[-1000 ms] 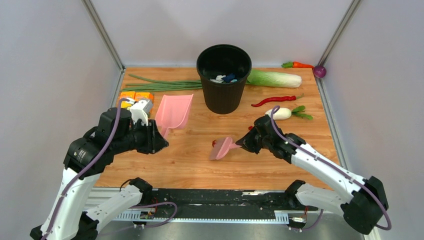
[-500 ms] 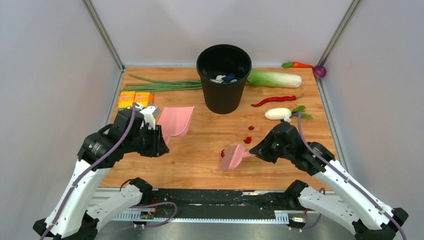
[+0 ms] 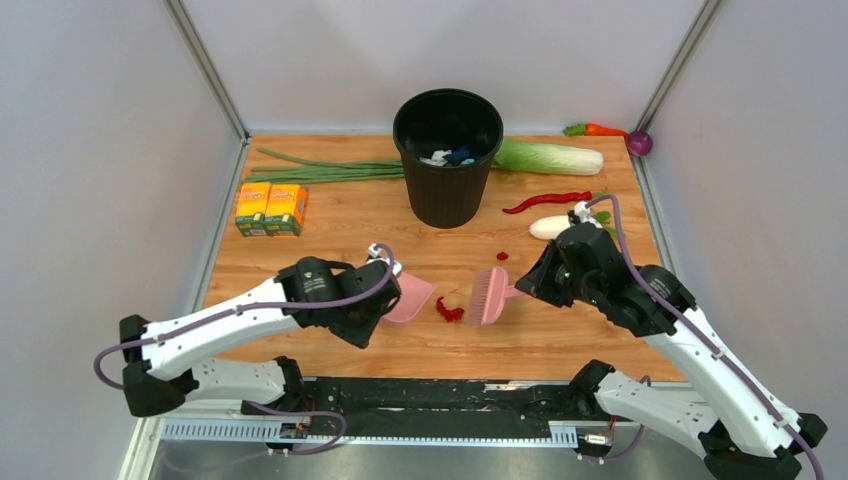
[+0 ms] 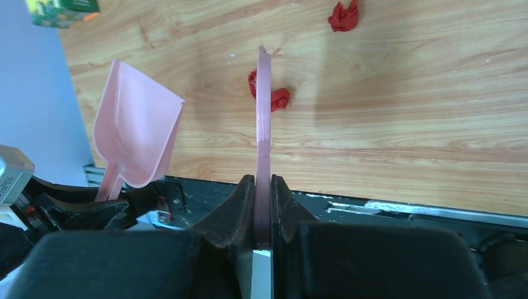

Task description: Sweep away the paper scraps from the table

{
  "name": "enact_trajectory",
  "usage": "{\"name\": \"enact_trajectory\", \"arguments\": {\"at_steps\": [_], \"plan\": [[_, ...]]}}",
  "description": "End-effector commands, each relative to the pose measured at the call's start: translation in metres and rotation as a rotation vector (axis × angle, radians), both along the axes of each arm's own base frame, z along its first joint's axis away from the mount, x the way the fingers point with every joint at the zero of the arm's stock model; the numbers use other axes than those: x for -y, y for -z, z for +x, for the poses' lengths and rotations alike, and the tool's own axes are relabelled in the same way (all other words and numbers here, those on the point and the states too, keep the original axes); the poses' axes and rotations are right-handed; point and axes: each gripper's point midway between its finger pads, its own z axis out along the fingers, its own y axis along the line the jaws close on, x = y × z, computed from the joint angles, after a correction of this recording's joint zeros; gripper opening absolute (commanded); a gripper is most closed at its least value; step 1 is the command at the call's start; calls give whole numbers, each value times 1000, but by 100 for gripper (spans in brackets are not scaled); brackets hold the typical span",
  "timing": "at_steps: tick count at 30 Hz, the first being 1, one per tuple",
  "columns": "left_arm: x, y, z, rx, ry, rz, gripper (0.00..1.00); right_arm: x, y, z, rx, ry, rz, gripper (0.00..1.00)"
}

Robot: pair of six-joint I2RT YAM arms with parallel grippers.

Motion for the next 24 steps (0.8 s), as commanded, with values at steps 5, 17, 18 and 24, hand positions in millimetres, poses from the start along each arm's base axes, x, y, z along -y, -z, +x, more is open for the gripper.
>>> {"name": "enact_trajectory", "arguments": {"at_steps": [5,17,18,24], "plan": [[-5,11,-4,31,29,167,0,-4,12,7,-17,-147,-160,0],[-14,51,-20,-16,188,332,0,-18,20,29,-11,-302,-328,0],[-17,56,-20,-24,206,366,0,-20,21,31,-11,-308,-338,0],[4,69,-25,-58,260,316,0,-27,29,45,0,-353,-416,0]]}}
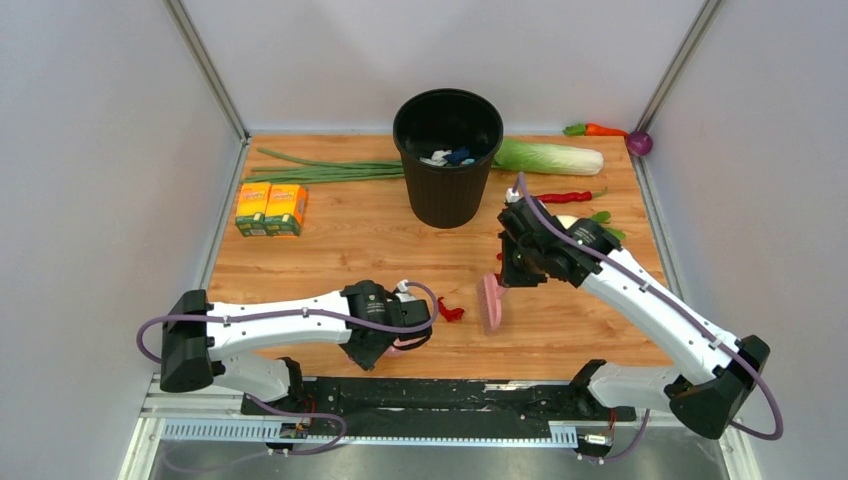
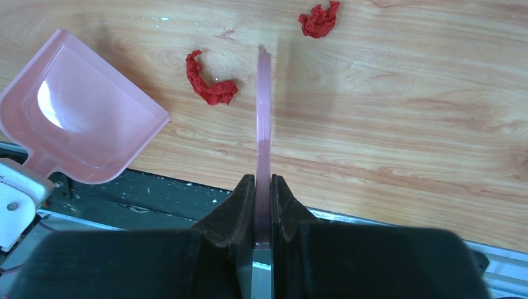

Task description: Sweep away the paper scraps from the table

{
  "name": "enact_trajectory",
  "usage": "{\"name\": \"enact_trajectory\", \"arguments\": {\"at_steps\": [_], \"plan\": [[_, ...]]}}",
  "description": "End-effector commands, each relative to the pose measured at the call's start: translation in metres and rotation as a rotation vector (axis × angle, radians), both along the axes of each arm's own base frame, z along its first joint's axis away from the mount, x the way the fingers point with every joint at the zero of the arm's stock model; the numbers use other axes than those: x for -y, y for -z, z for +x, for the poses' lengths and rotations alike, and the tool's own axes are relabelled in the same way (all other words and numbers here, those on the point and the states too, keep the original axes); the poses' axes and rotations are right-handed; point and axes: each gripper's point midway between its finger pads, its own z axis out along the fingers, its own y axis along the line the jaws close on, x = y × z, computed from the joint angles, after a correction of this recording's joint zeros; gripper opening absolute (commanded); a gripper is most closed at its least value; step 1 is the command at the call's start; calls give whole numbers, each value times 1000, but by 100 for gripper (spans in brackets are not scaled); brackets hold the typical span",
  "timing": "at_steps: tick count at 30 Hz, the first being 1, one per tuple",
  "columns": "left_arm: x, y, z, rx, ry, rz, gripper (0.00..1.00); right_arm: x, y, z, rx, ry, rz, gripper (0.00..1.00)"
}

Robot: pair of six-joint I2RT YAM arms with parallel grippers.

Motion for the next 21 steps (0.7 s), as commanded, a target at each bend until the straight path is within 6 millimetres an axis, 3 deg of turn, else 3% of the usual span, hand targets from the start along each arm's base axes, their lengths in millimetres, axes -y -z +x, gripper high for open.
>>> {"name": "enact_trajectory", "arguments": {"at_steps": [1,8,14,21], "plan": [[16,5,-3,-30,63,-47,0,-7,-12,18,82,-75,-37,0],[33,17,-4,-69,117,-54,0,-24,0,33,79,-144,-63,0],[41,28,-5,-103,158,-36,0,-50,1,47,112,-244,-51,0],[46,34,-5,-126,193,-23,0,-101,18,32,88,-456,-67,0]]}}
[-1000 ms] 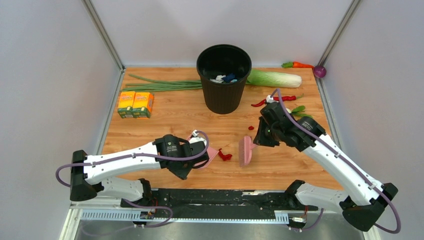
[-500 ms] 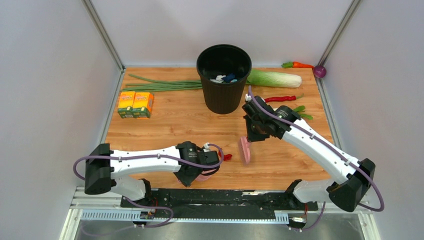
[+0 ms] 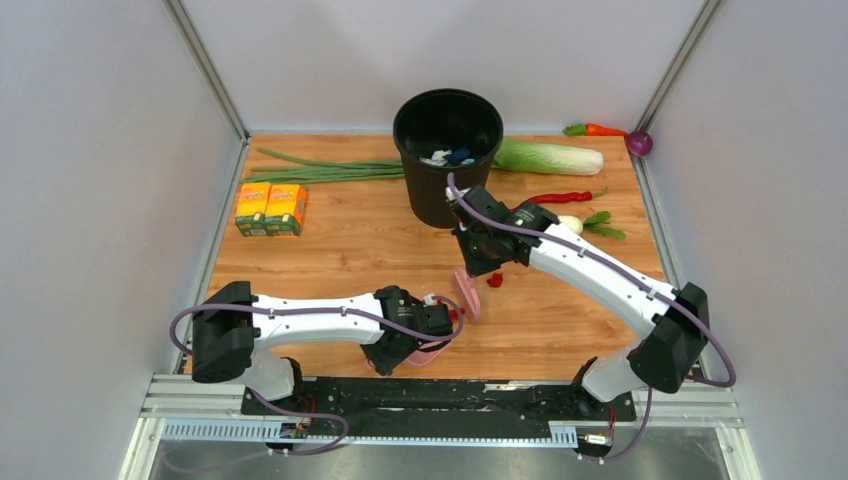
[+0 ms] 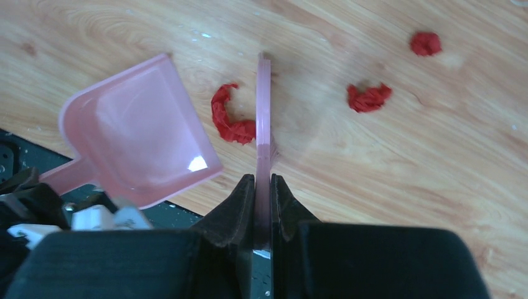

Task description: Sweep away the paper scraps from the table

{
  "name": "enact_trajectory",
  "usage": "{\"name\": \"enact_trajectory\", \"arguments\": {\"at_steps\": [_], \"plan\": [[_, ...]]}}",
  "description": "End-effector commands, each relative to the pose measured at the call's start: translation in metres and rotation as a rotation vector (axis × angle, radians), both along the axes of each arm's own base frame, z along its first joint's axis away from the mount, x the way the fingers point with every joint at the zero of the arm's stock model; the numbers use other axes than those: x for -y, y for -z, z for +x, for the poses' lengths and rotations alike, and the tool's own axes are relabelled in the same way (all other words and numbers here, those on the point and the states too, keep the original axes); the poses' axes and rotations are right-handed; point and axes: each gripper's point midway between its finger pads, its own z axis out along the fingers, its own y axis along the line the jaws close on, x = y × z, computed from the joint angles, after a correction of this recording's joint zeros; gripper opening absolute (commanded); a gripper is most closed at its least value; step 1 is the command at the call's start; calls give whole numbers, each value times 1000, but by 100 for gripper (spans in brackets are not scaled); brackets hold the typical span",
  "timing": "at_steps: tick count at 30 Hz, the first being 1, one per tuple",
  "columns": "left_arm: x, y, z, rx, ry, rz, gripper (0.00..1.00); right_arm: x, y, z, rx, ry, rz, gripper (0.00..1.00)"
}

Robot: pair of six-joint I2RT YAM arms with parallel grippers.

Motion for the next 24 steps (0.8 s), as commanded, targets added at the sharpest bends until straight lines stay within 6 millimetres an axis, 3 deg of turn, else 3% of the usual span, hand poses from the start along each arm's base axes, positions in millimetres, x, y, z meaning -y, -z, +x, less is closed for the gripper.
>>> {"name": "enact_trajectory", "arguments": {"at_steps": [1,6,10,15,24], "plan": [[13,0,-2,-29,56,-33,0,-46,-3,-9,32,-192,27,0],[13,6,-4,-50,65,-15,0,-67,12,-35,-7,-300,1,0],[13,6,-4,-46,61,-18,0,-79,8,-49,-20,-349,34,0],[14,5,-2,-36,62,-24,0,-92,-10,-64,-45,-406,144,0],[27,-11,7,24,55,-101,0,-91,-46,-81,-33,-415,292,0]]}}
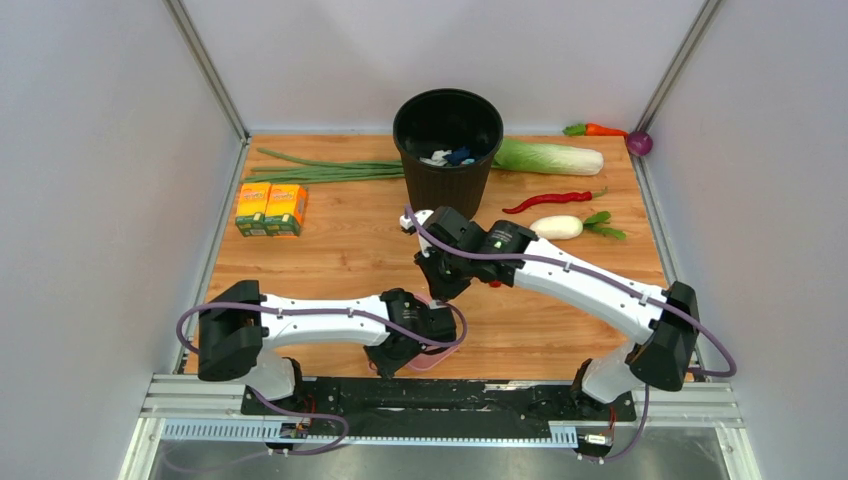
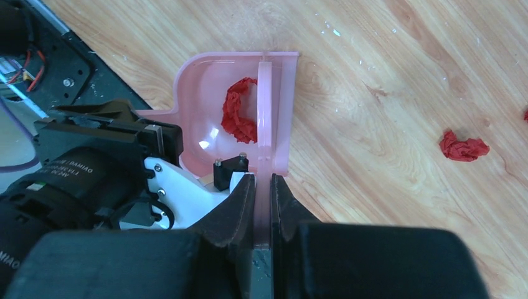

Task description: Sweep away the paper scraps from the table

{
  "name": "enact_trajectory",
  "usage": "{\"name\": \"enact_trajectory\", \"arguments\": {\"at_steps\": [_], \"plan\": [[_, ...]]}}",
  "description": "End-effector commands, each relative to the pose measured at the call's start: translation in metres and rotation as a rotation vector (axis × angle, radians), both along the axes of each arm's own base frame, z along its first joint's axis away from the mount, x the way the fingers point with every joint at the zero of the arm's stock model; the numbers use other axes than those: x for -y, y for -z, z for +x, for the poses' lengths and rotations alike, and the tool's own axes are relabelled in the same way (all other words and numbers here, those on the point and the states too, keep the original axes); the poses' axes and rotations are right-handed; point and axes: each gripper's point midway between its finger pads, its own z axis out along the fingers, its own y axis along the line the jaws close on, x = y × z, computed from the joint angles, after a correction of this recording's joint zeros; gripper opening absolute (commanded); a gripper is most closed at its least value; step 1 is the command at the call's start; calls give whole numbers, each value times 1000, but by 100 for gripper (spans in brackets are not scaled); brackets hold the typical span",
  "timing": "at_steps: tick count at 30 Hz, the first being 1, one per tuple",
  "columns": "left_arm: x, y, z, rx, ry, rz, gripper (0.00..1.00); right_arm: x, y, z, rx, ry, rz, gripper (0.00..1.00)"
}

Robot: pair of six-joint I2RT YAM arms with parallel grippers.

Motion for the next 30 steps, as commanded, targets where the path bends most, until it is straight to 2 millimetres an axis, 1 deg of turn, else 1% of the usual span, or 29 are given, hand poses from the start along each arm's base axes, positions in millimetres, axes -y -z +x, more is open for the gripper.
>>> {"name": "enact_trajectory", "arguments": {"at_steps": [1,5,9,15,19,20,25,27,30], "plan": [[26,-21,11,62,14,-131,0,-16,-39,-28,-53,-54,195,0],[30,-31,16,95,4,-161,0,-9,-49,-32,-55,-29,231,0],[37,-47,21,134,-14,-228,0,-2,-59,-35,-47,11,274,0],[39,-67,28,193,-56,-316,0,20,-81,-20,22,166,329,0],[34,-79,31,227,-78,-339,0,31,-101,-20,51,217,376,0],[33,-83,31,232,-84,-347,0,36,-106,-14,78,255,377,0],[35,-97,33,253,-99,-400,0,62,-128,-4,146,385,371,0],[36,-102,35,259,-105,-407,0,76,-132,-3,165,434,347,0],[36,-107,36,266,-108,-407,0,92,-145,-1,198,494,344,0]]}}
